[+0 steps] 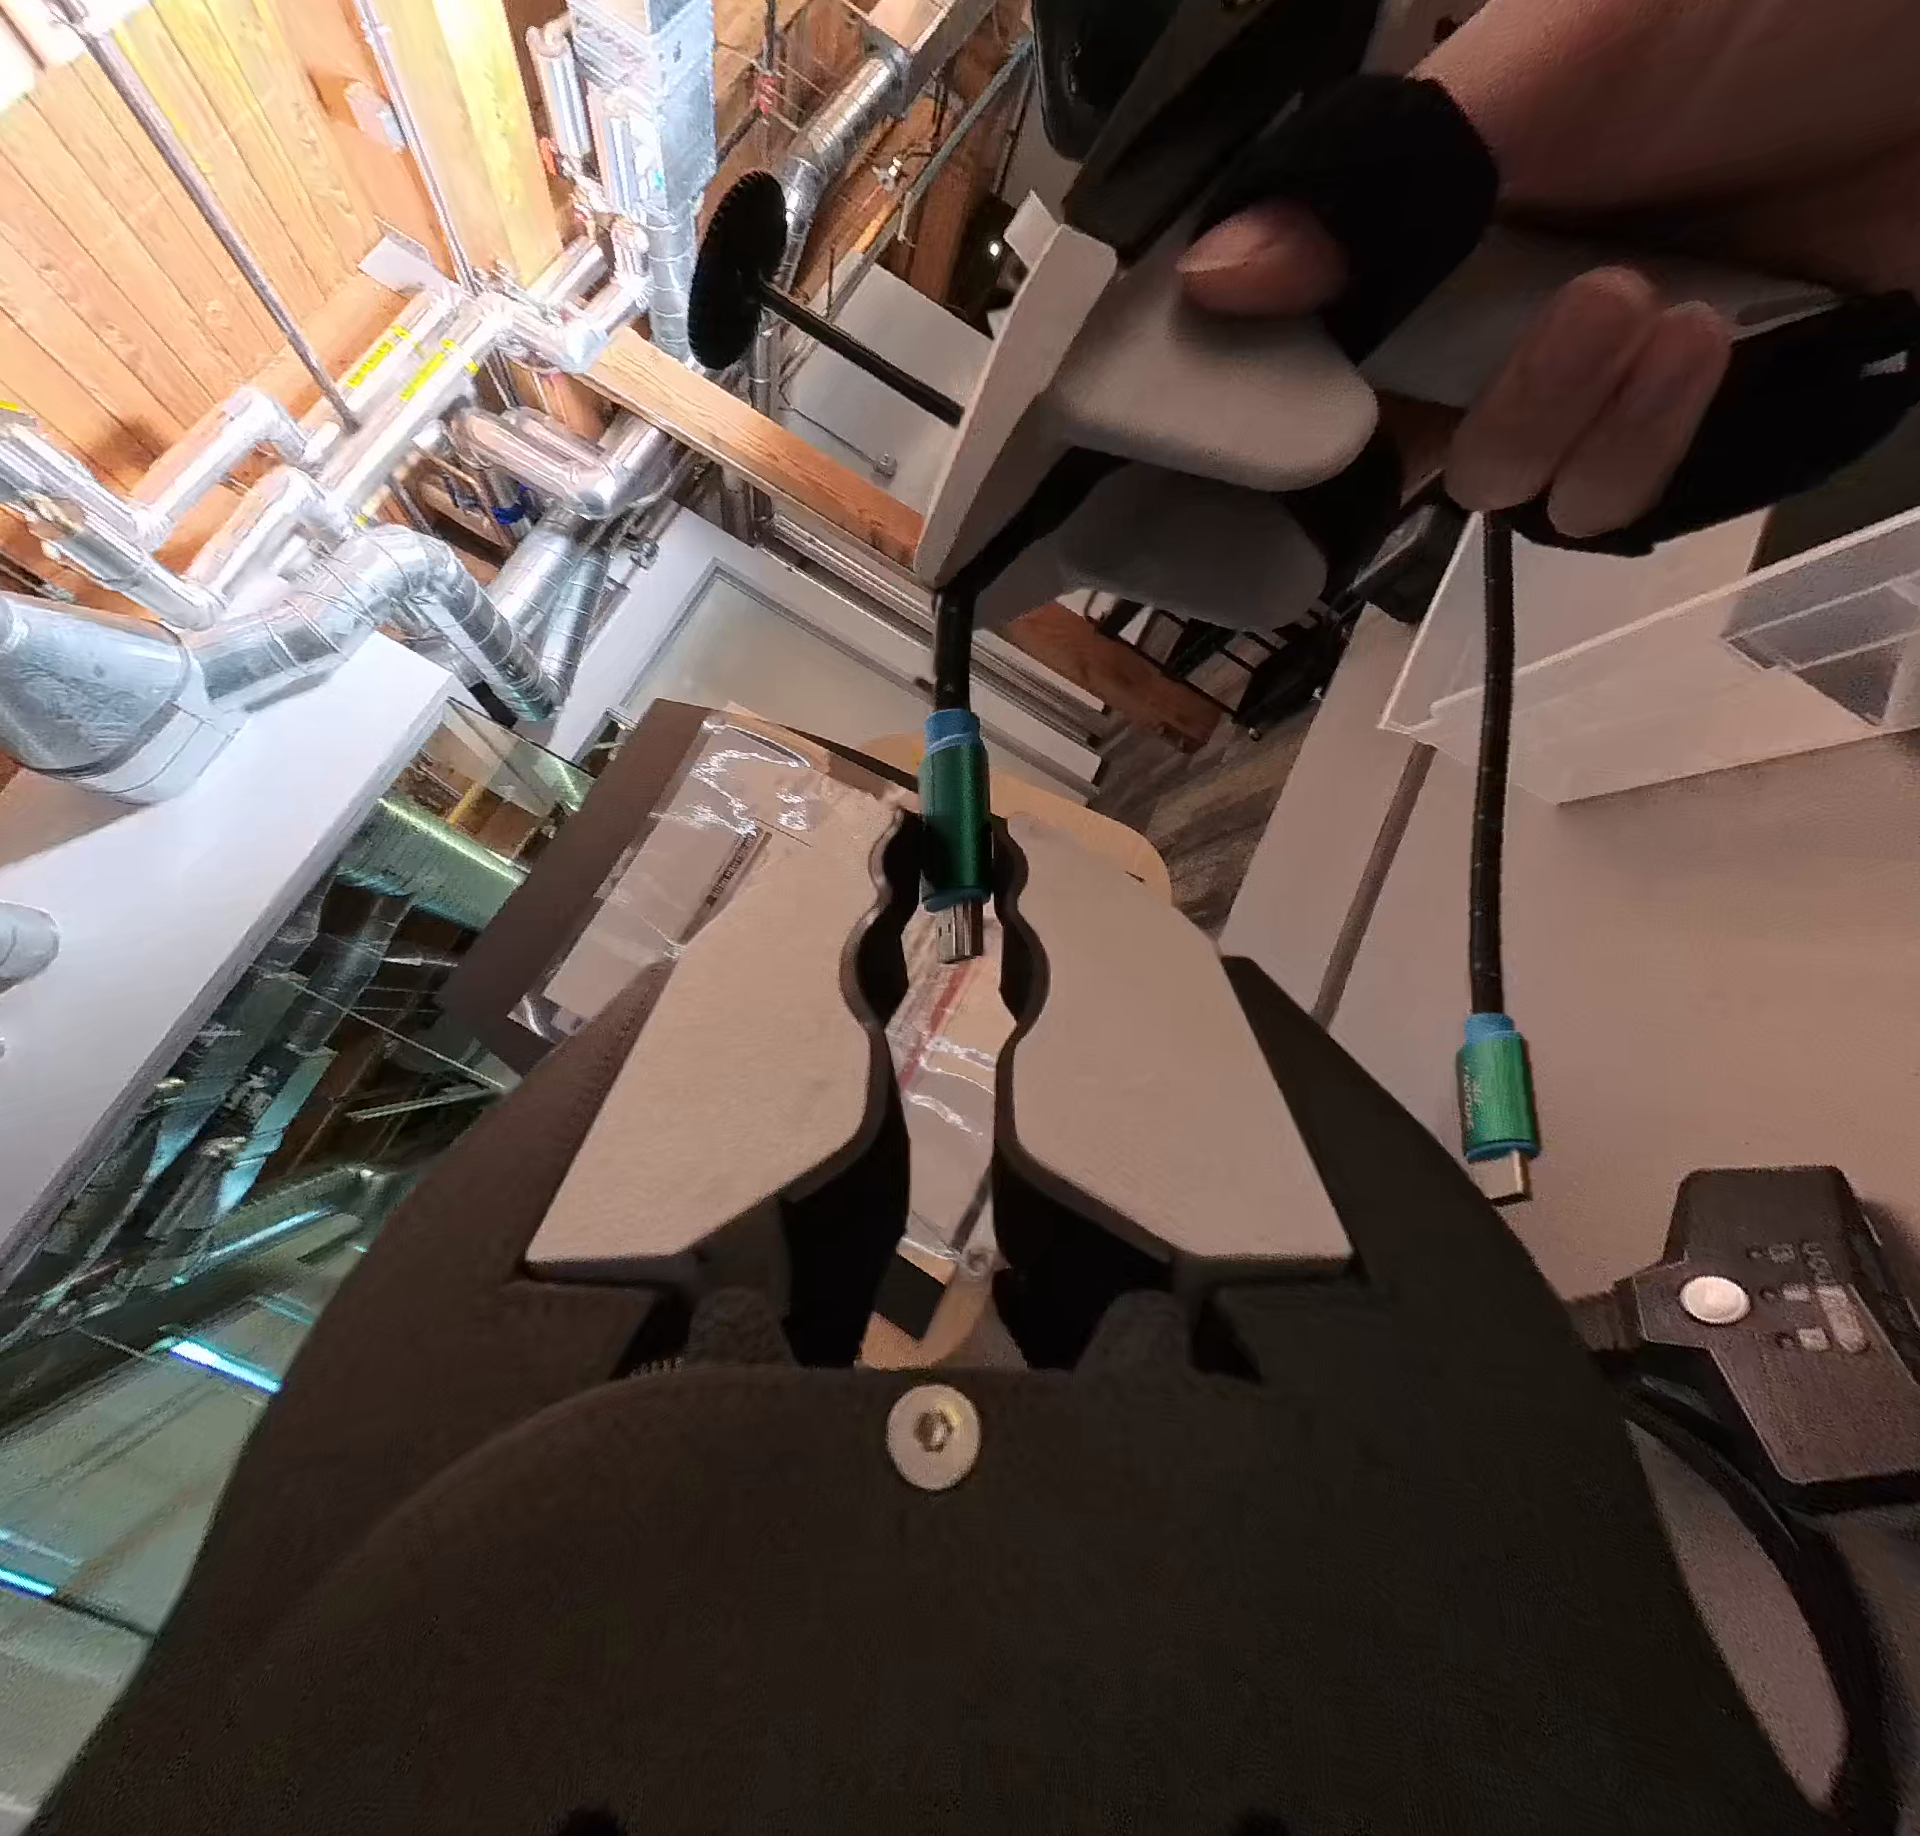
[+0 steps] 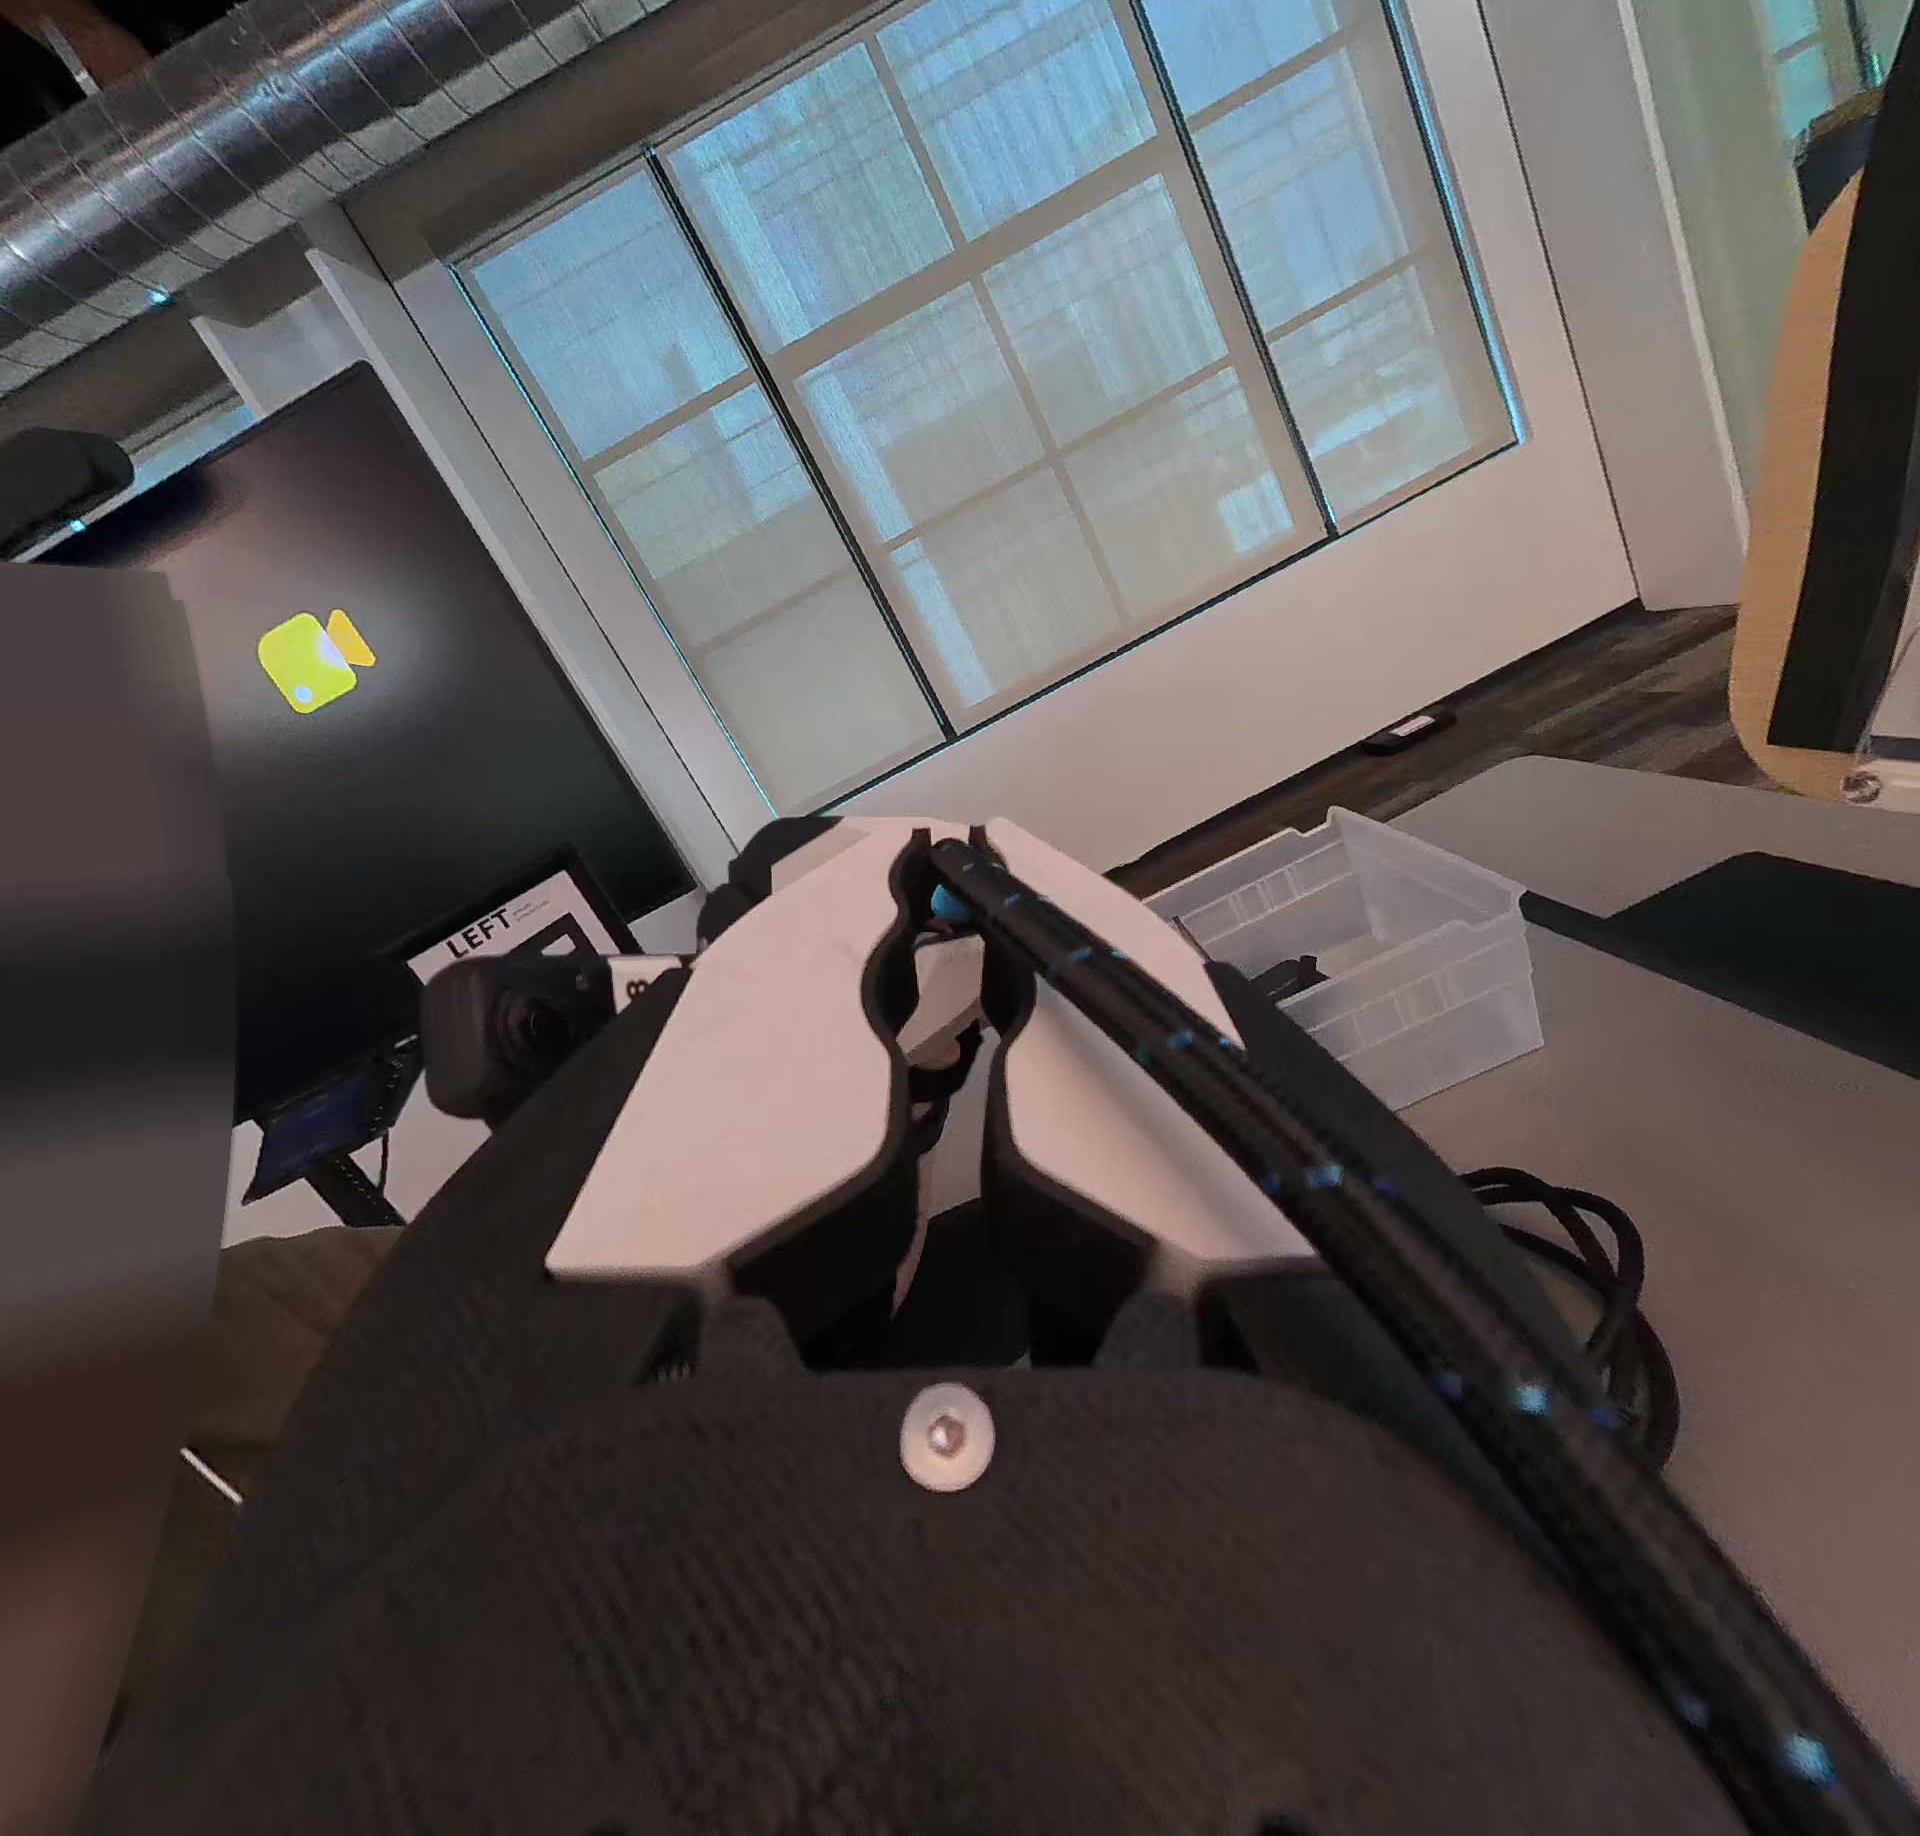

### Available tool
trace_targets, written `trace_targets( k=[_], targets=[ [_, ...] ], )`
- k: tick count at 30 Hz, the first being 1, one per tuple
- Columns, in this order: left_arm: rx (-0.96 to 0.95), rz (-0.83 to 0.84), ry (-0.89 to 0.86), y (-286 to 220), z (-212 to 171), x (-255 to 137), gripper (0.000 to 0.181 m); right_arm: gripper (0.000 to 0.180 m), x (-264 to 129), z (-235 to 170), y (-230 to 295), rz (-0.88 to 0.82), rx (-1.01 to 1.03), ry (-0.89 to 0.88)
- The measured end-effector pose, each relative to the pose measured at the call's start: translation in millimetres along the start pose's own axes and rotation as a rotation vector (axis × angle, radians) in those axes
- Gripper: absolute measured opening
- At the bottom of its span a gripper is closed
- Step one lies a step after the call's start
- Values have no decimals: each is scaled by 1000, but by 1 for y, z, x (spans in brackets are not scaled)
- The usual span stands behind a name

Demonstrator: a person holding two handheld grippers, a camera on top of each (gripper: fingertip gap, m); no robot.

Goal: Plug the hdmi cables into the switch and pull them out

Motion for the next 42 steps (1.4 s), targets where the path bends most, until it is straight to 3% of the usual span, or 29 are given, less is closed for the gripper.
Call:
trace_targets(
  k=[9,13,20,23,26,31,34,37,42],
  targets=[
    [-130,-93,-47,1,10,-7,12,11,7,-3,8,44,-179,-15],
    [-76,-73,-48,0,12,-7,12,15,17,-15,8,15,-249,34],
    [-40,-66,-50,-2,10,-6,12,10,15,-19,2,52,-103,69],
    [-158,-116,-85,-1,19,-9,14,10,13,-18,12,140,-102,69],
    [-401,-225,-109,4,26,-14,32,10,10,-16,23,213,-174,58],
    [-776,-530,-113,-4,34,-25,49,10,8,-18,38,235,-453,29],
    [-947,-720,-138,-10,39,-33,44,10,8,-23,43,232,-599,29],
    [-1072,-794,-215,-5,43,-36,24,10,10,-30,48,245,-719,38],
    [-1087,-884,-208,-14,39,-38,18,10,9,-38,49,259,-833,46]
  ],
)
Point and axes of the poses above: each gripper's, where its closed fingertips meet, x out along the fingers, z out of its top, y = z × x across the jaws, the point moved 1 cm from there along -x, back along the fingers, and after that the axes turned 1 degree about y, right-handed, at the moved point
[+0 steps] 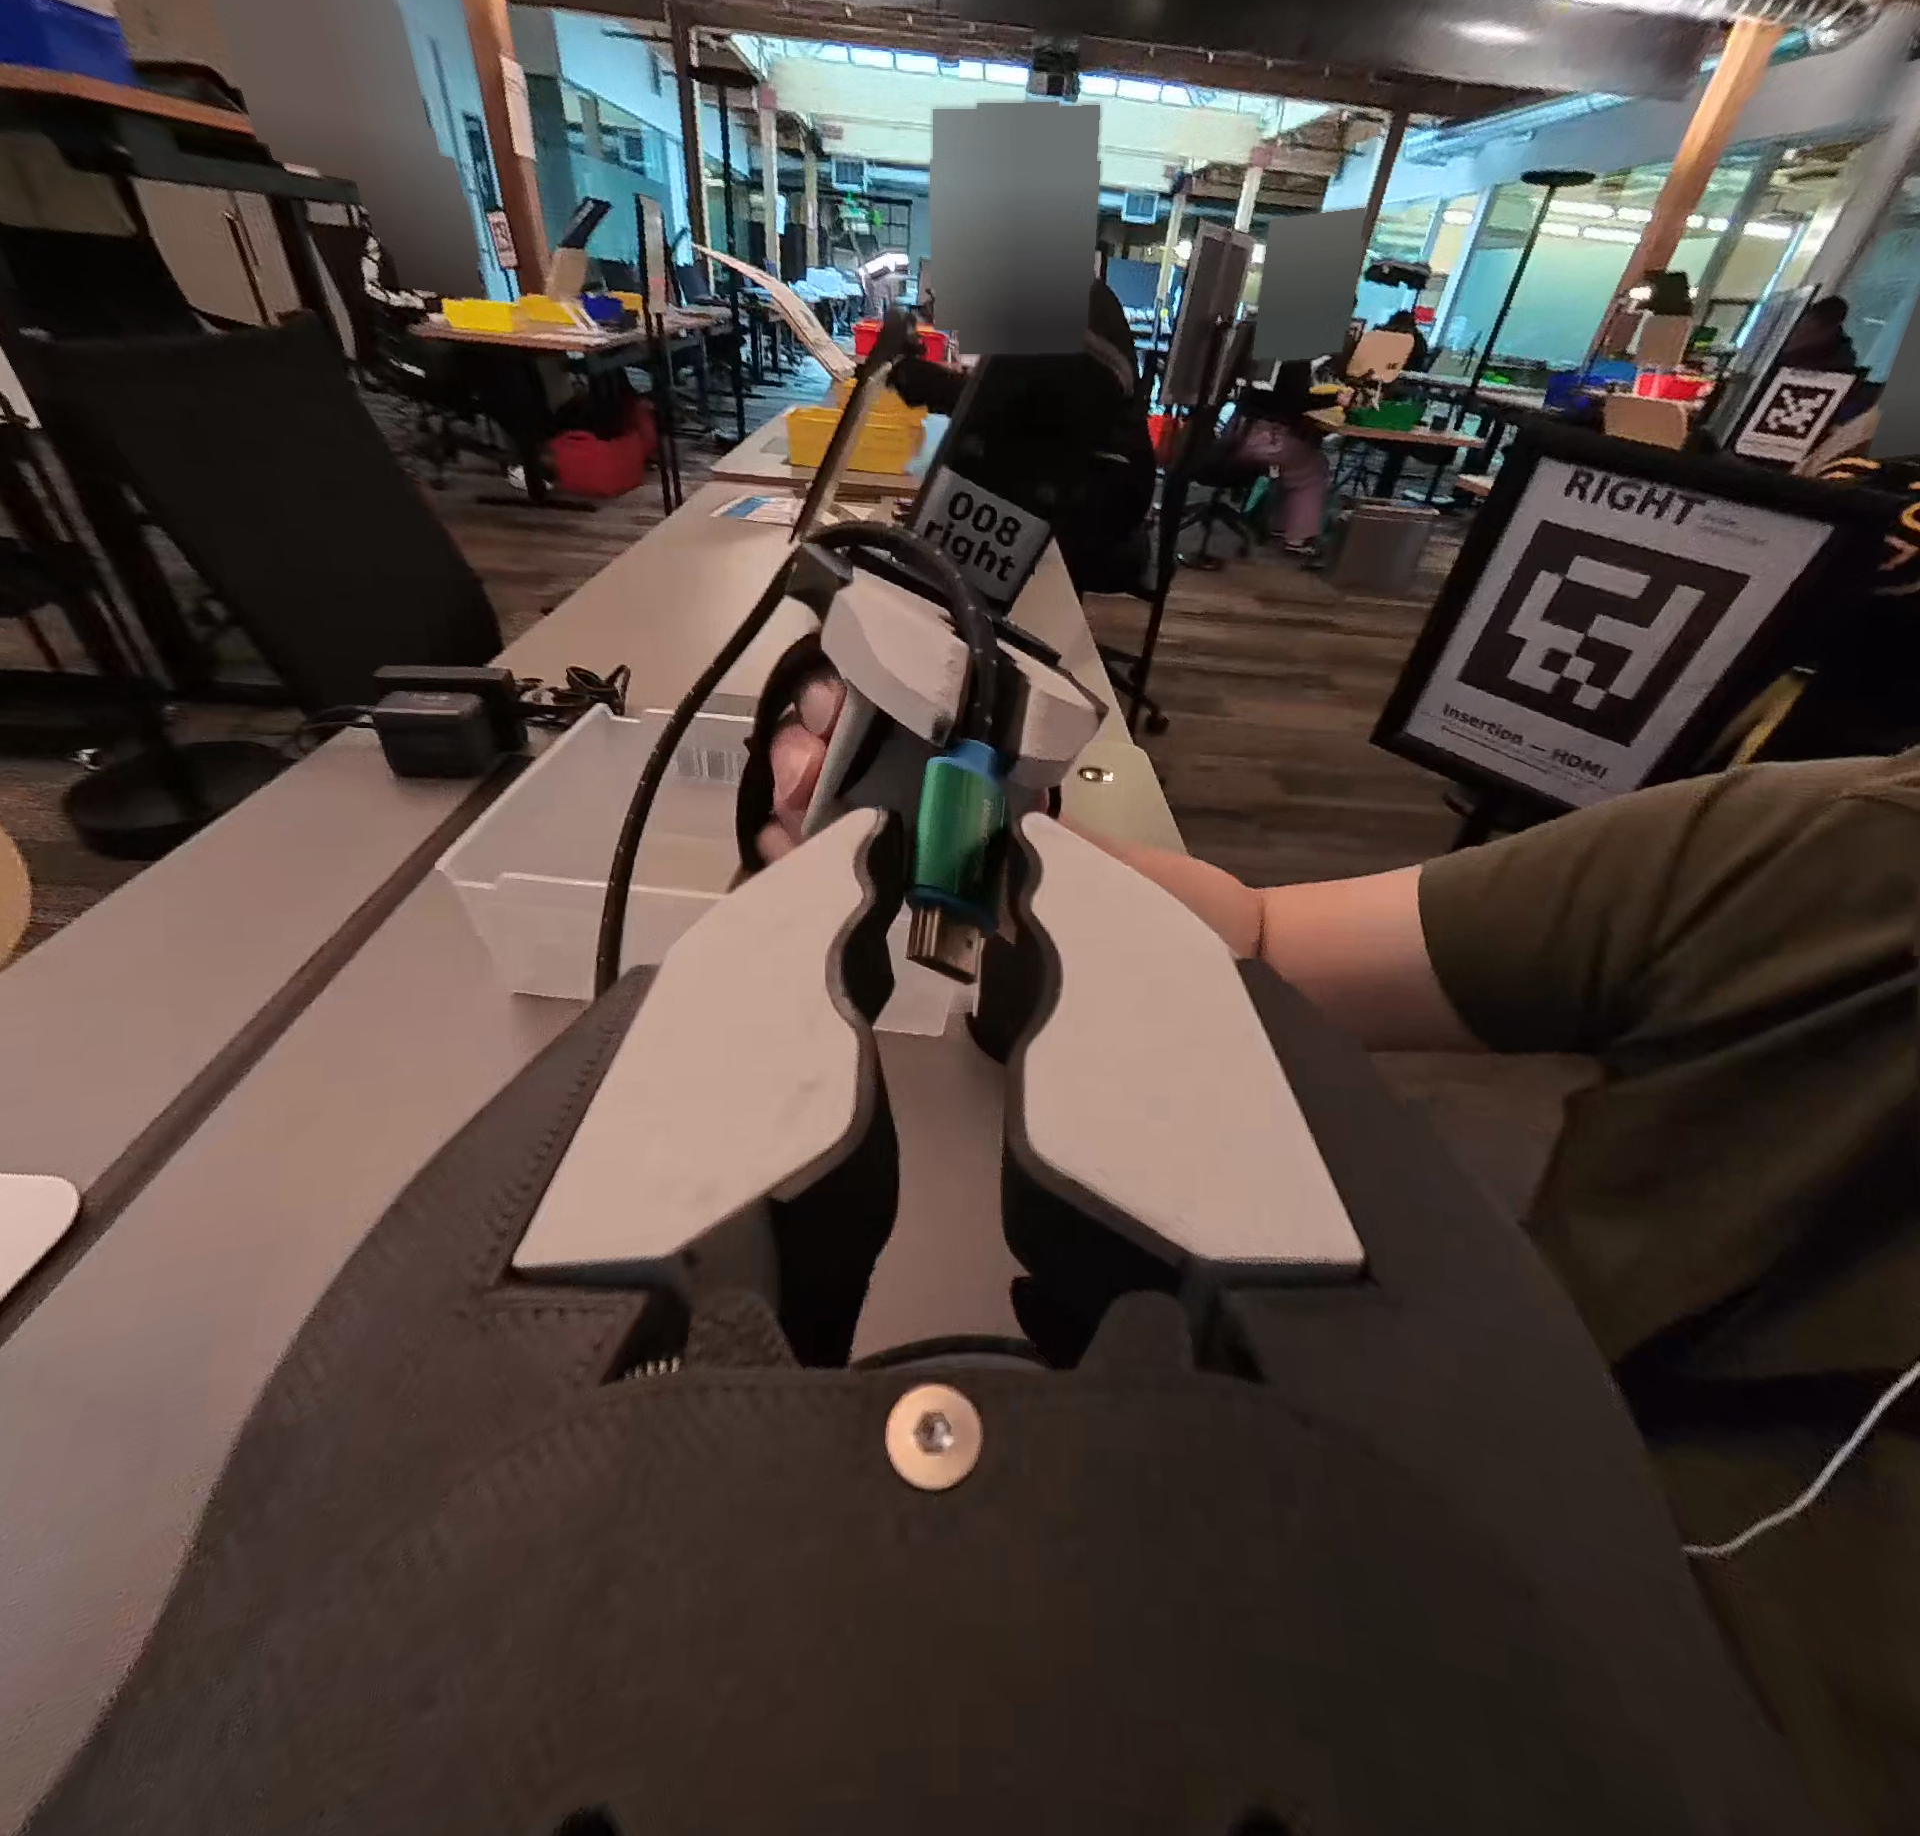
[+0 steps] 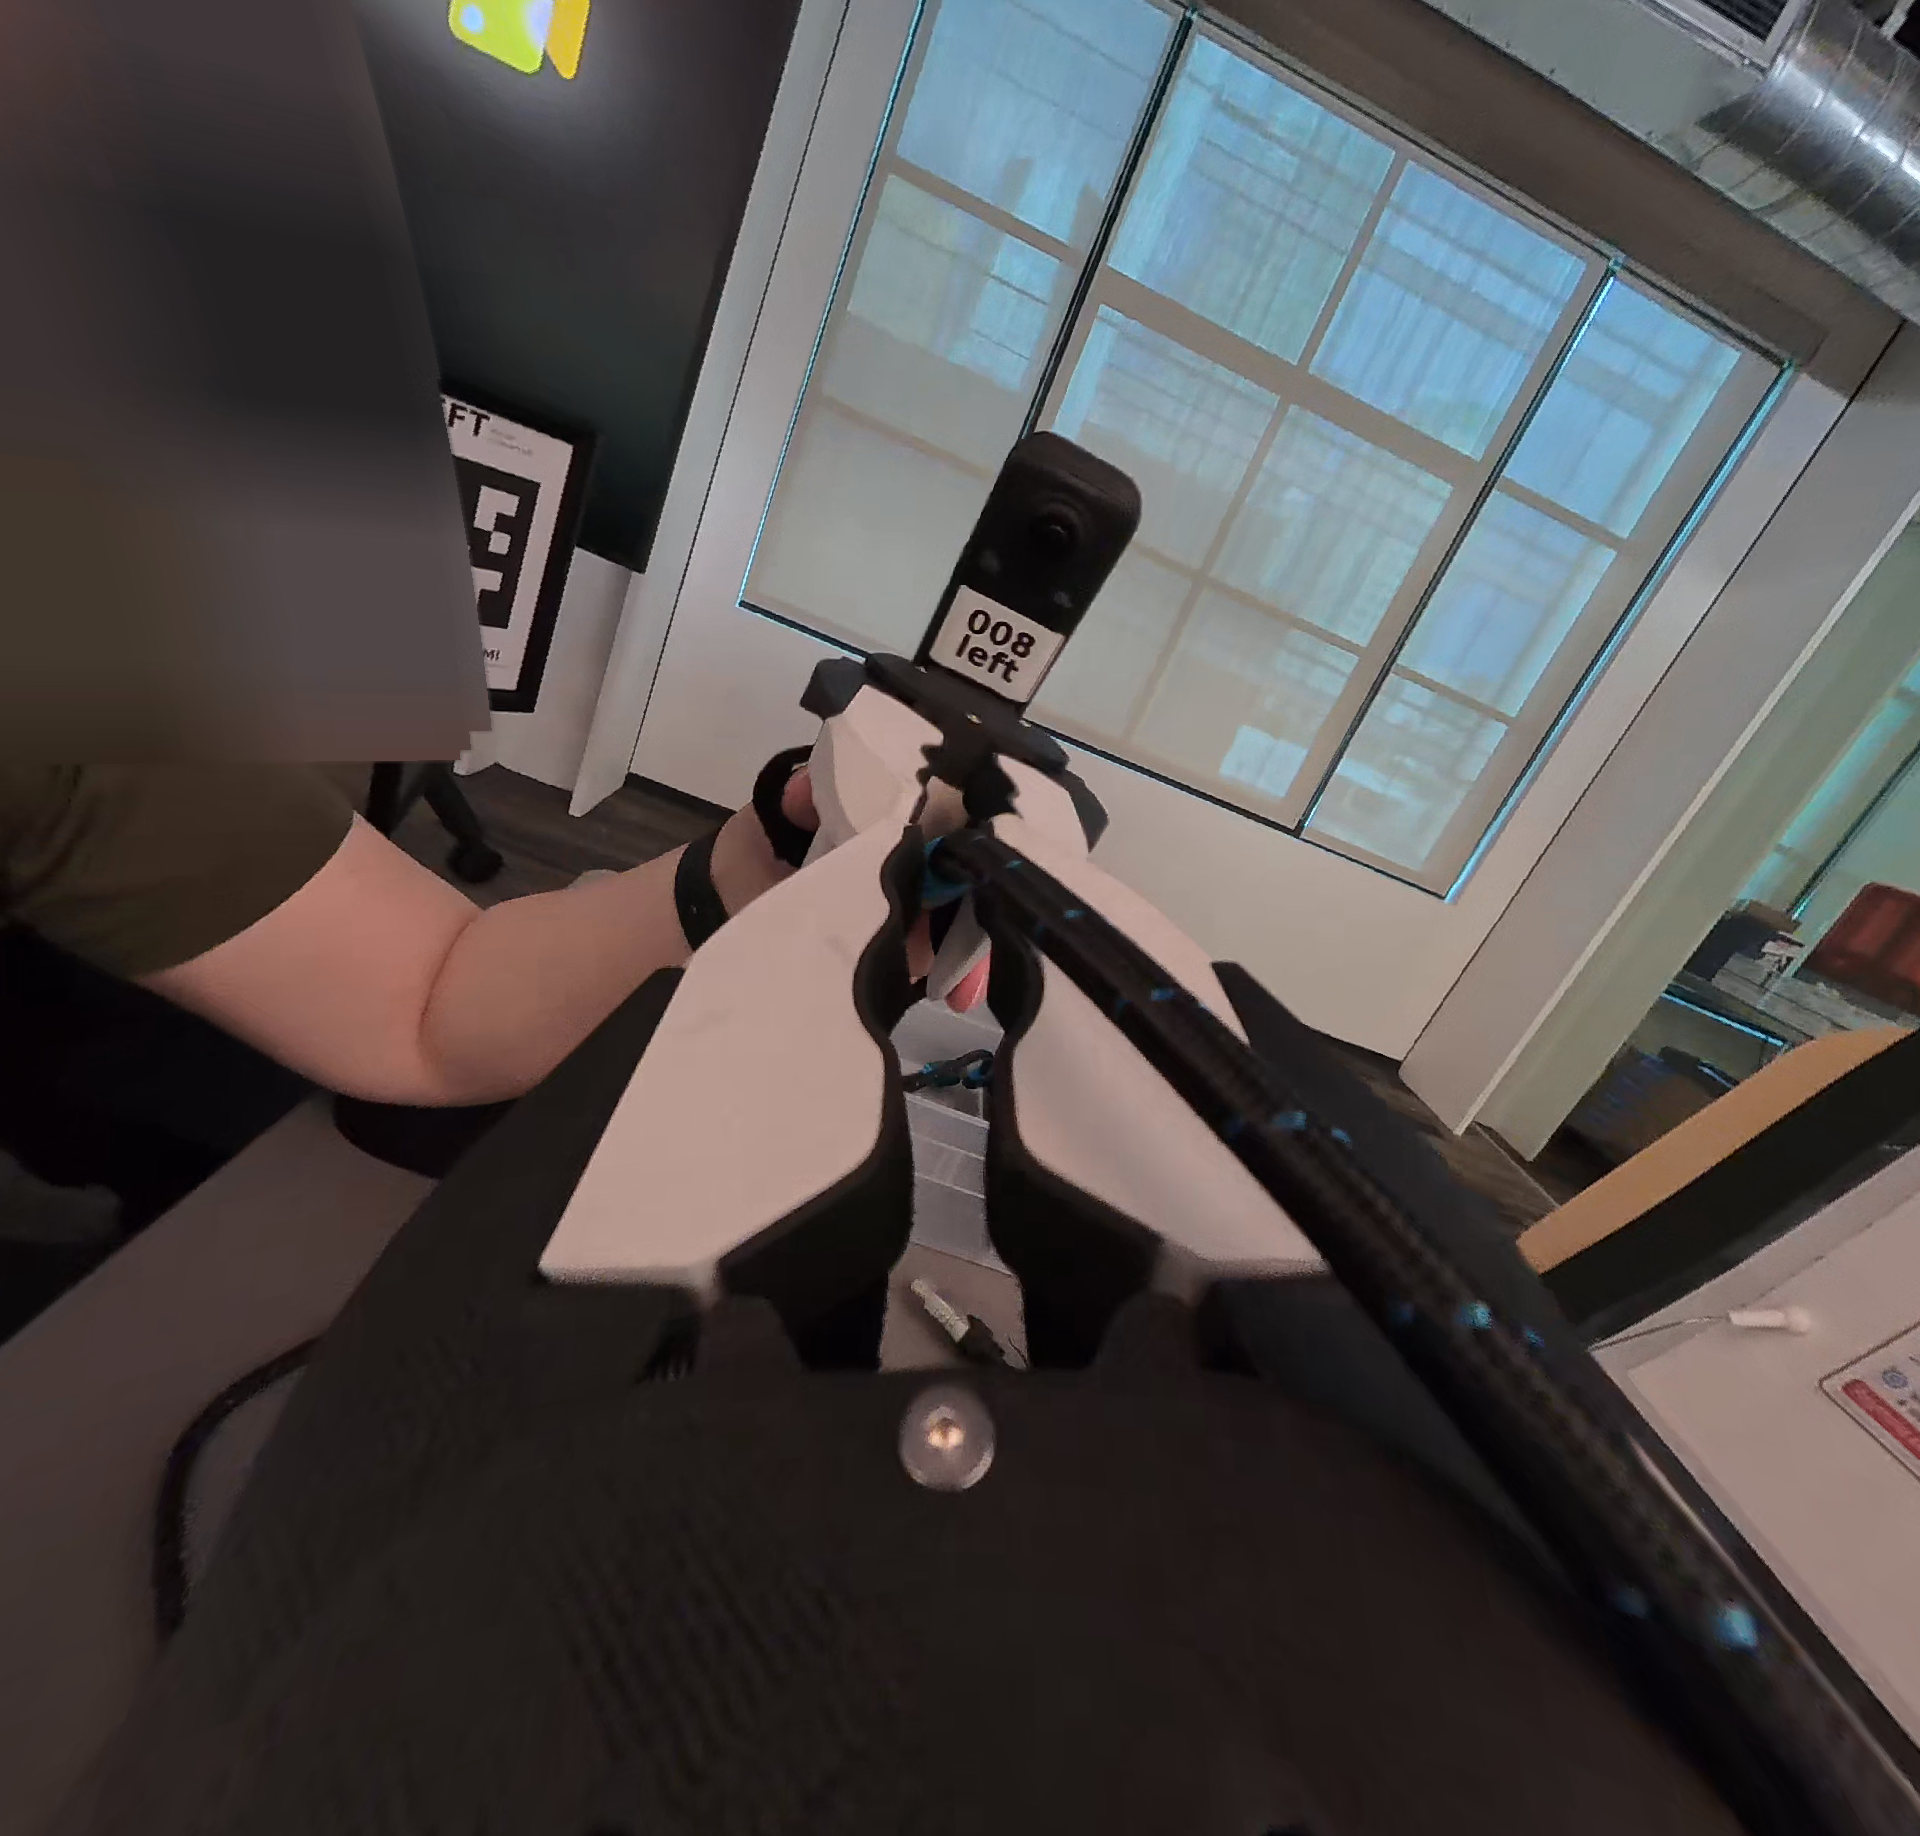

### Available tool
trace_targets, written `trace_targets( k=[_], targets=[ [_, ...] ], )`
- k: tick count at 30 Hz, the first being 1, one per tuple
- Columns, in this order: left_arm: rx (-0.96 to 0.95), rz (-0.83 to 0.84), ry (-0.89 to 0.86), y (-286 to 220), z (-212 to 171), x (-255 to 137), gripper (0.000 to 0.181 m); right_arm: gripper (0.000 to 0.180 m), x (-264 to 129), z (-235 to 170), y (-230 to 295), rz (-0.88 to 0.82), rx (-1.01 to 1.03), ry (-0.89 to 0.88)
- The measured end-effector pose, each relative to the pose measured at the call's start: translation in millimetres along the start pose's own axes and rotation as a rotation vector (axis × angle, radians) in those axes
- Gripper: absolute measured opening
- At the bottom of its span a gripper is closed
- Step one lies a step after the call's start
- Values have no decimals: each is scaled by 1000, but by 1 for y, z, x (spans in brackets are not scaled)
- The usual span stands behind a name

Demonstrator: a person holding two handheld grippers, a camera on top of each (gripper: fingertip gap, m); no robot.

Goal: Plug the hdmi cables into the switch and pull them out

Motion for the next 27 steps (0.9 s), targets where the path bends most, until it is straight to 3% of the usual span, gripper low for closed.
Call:
trace_targets(
  k=[3,14,18,22,25,27],
  targets=[
    [31,-10,81,-2,-13,8,19,9,-1,-2,3,19,-42,-6],
    [139,-18,54,-6,-12,12,16,10,-8,-3,9,71,-82,35],
    [203,63,76,3,-12,13,15,10,-10,-7,3,39,-52,63],
    [494,350,157,22,-10,7,16,22,-13,-19,-19,-60,121,139],
    [725,541,228,32,-6,-2,15,28,-14,-31,-34,-111,420,165],
    [788,576,249,34,-7,-4,14,29,-14,-34,-36,-71,659,130]
  ],
)
Point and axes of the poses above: each gripper's, where its closed fingertips meet, x out along the fingers, z out of its top, y = z × x across the jaws, the point moved 1 cm from there along -x, back along the fingers, and after that the axes turned 1 degree about y, right-handed, at the moved point
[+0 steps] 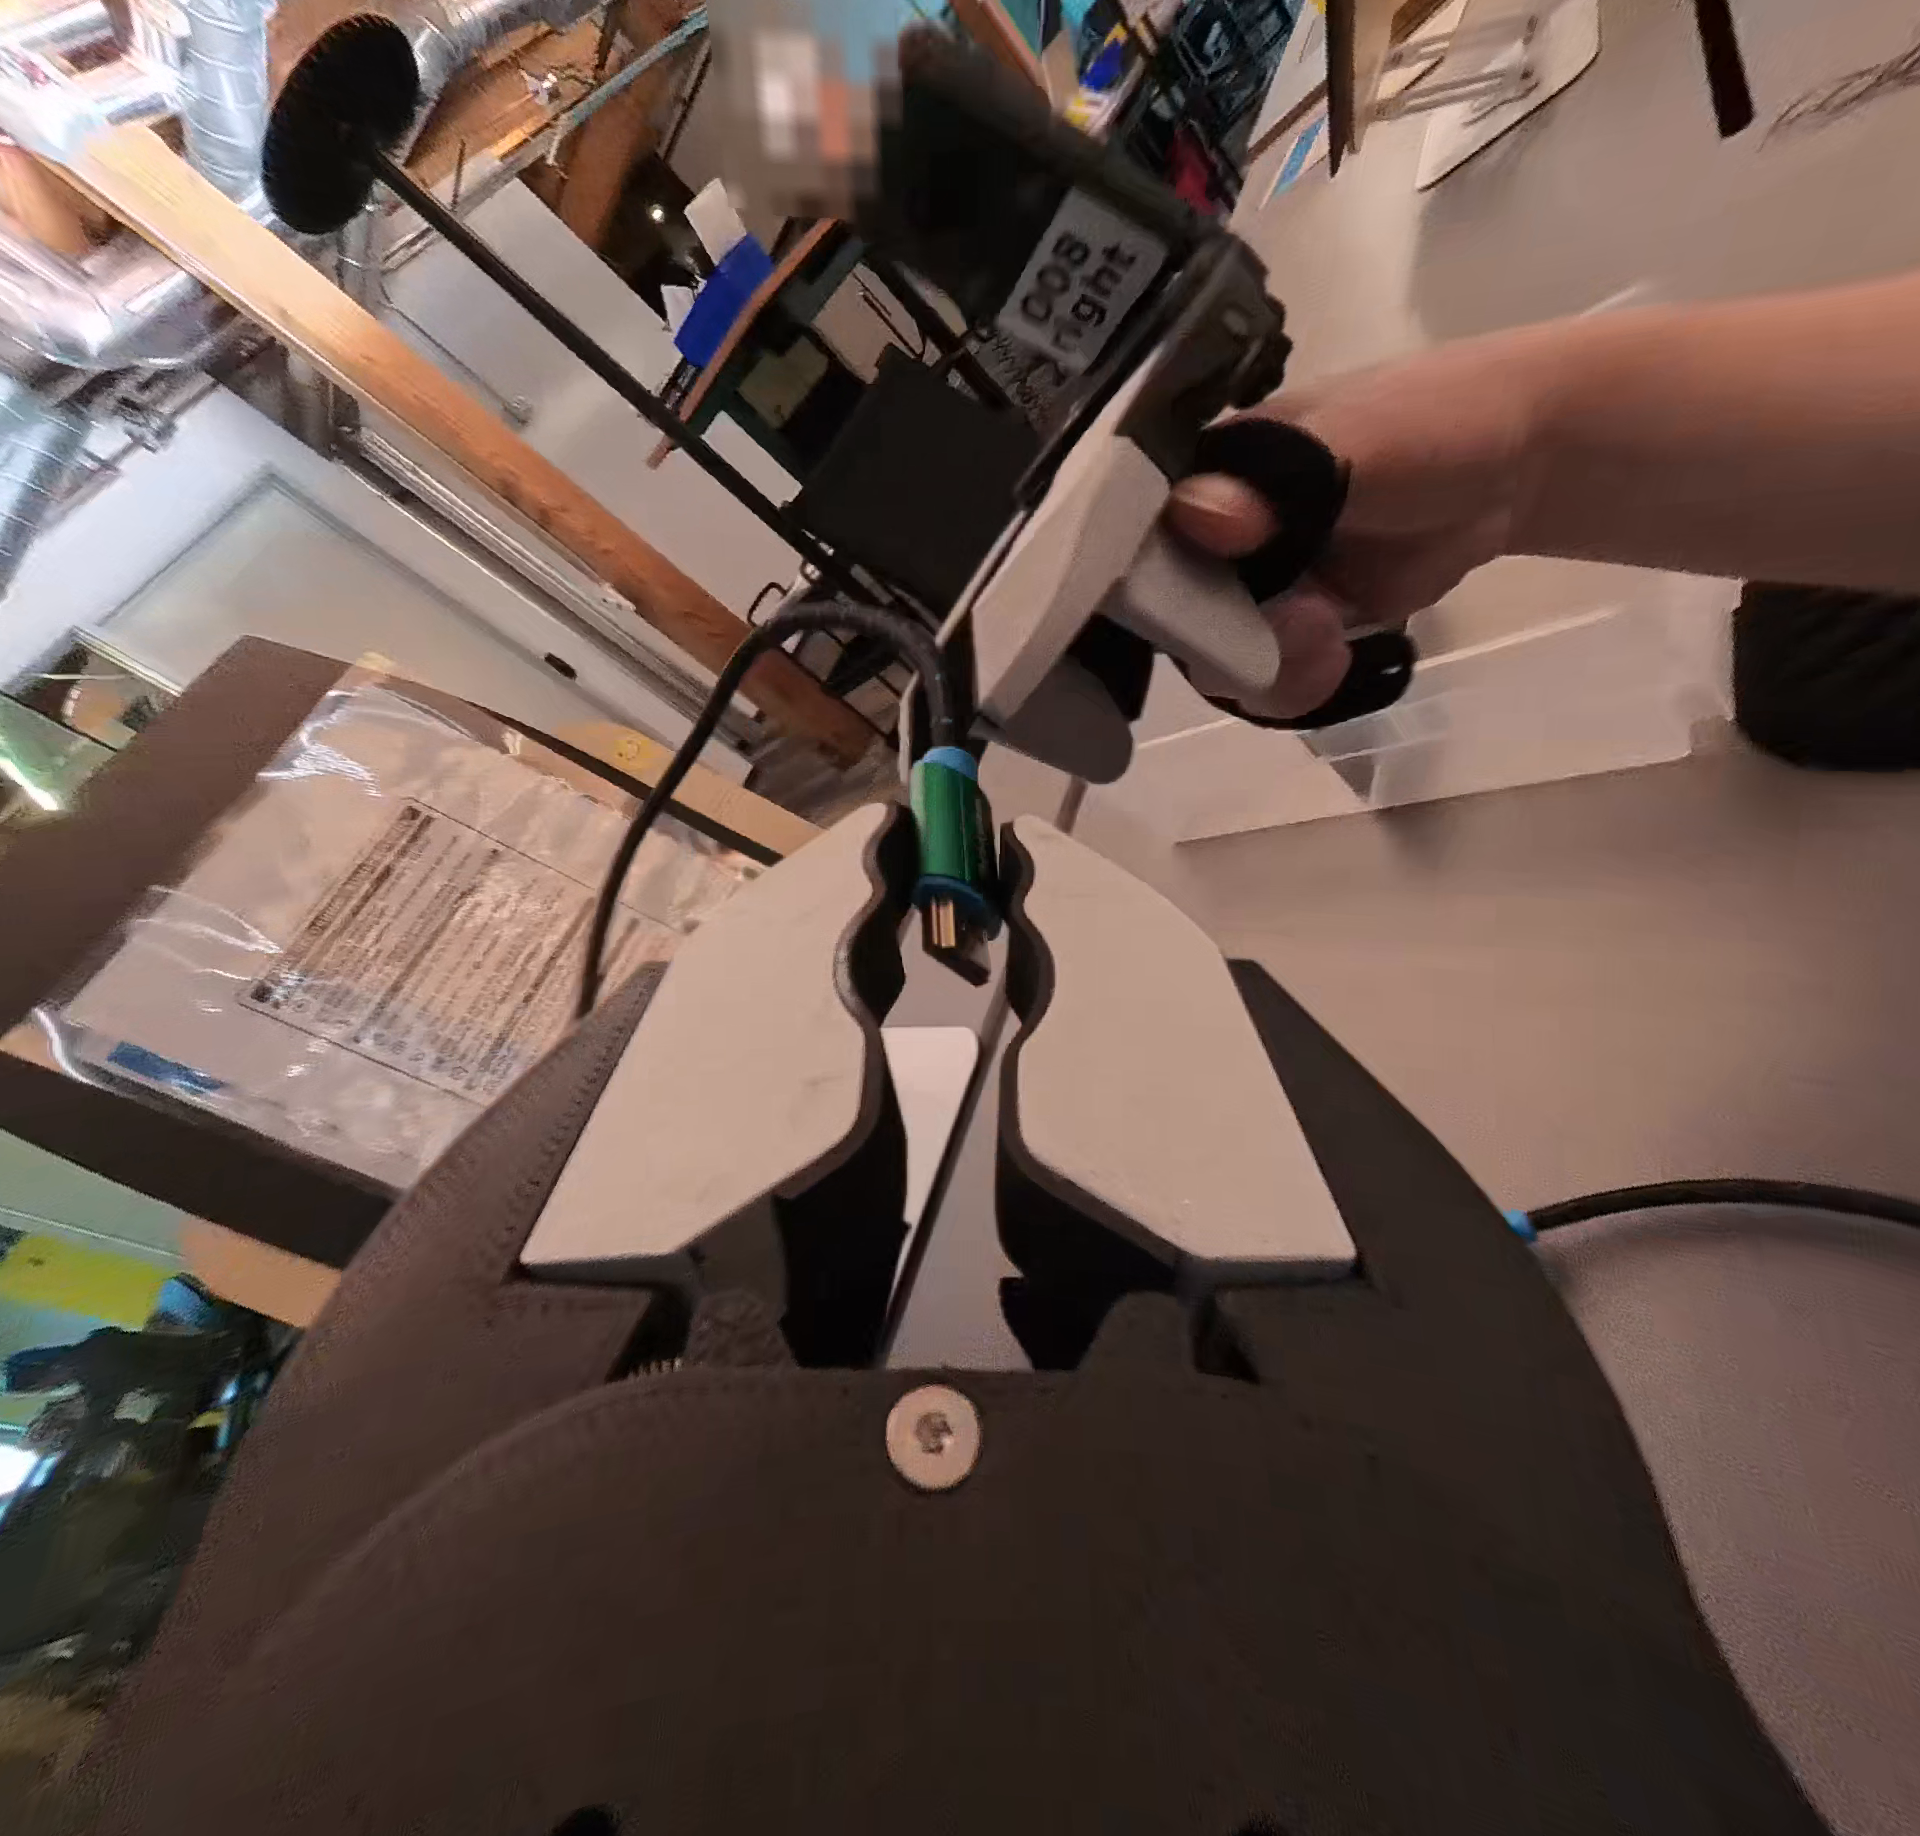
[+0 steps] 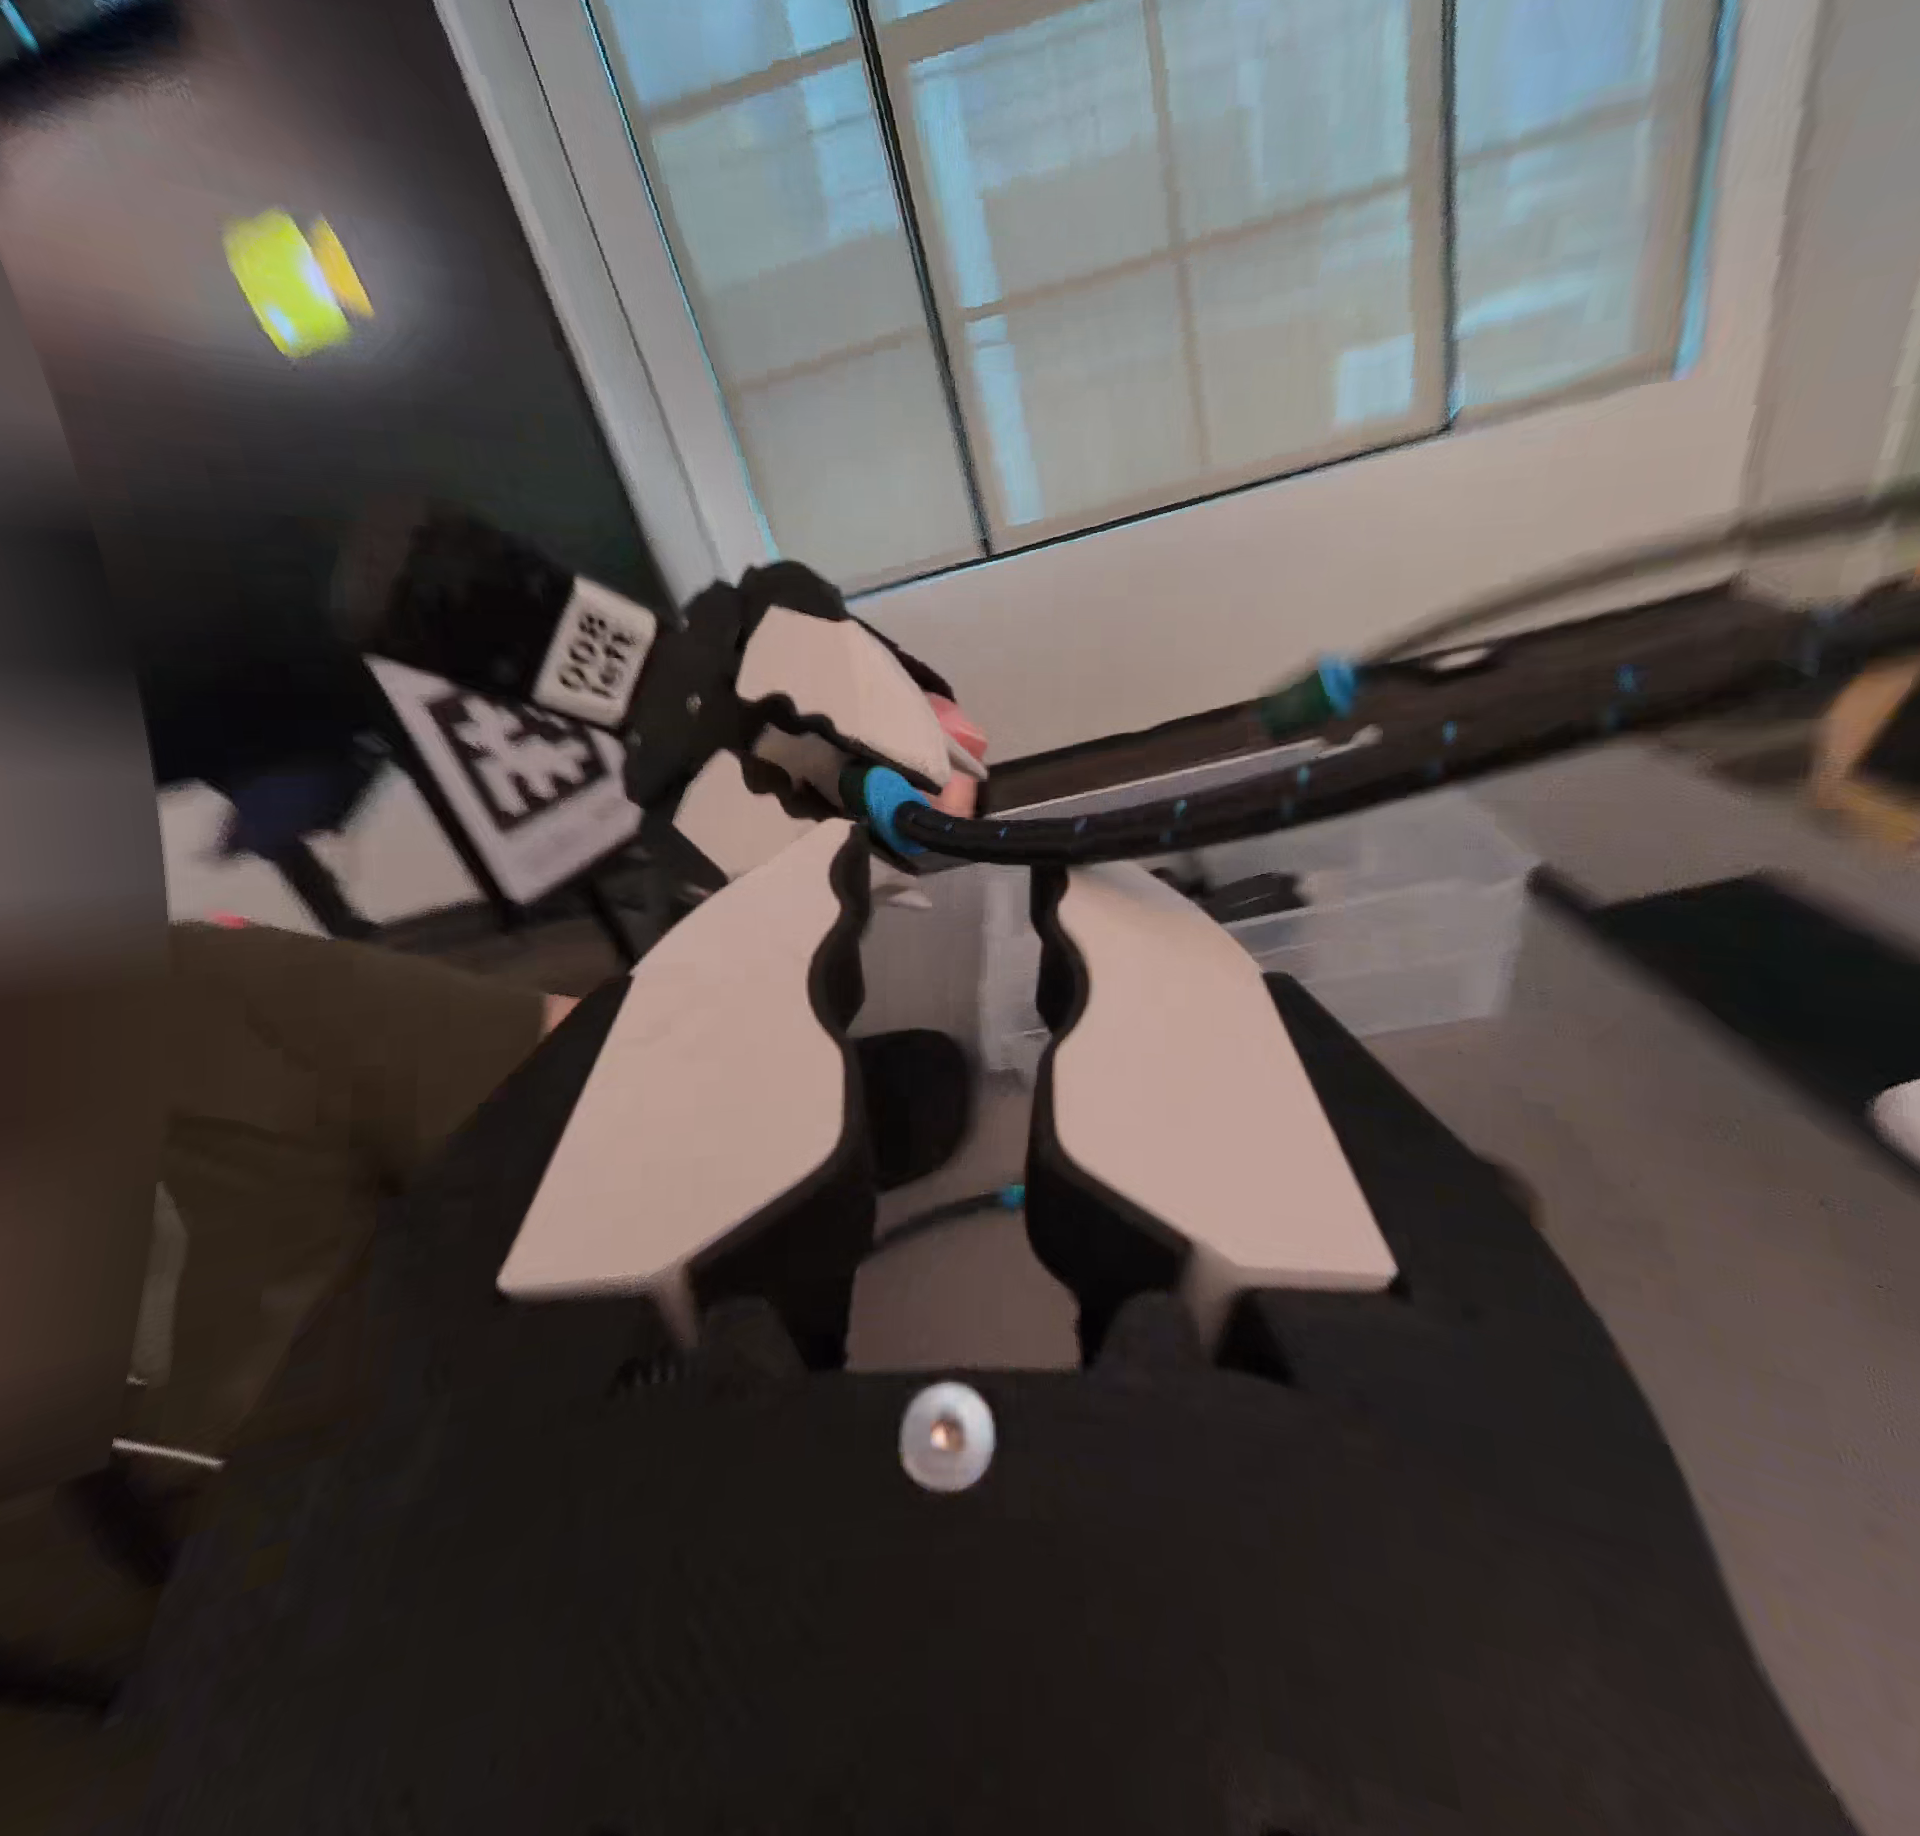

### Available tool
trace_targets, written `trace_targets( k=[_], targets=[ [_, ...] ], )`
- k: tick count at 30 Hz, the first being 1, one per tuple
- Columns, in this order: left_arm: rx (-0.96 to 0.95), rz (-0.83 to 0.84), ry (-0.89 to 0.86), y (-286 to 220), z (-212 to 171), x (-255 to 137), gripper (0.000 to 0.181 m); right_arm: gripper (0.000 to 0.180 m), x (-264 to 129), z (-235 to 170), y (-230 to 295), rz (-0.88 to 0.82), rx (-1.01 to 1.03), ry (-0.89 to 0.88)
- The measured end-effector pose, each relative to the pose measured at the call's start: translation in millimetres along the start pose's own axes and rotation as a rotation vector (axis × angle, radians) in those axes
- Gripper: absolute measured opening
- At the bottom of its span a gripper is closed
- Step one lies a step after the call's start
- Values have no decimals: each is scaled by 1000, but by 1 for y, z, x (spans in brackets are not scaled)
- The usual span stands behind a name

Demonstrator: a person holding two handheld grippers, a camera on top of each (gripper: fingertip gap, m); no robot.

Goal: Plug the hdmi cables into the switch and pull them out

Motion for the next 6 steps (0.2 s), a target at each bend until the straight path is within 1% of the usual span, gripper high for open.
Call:
trace_targets(
  k=[1,3,6],
  targets=[
    [18,1,5,0,-2,0,14,30,1,-2,-2,32,95,-3],
    [90,14,49,-1,-10,2,14,30,3,-6,-6,71,222,-6],
    [140,-6,62,-6,-15,3,14,19,2,-12,-10,131,345,9]
  ],
)
Point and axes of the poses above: each gripper's, where its closed fingertips meet, x out along the fingers, z out of its top, y = z × x across the jaws, the point moved 1 cm from there along -x, back along the fingers, and after that the axes turned 1 degree about y, right-handed, at the moved point
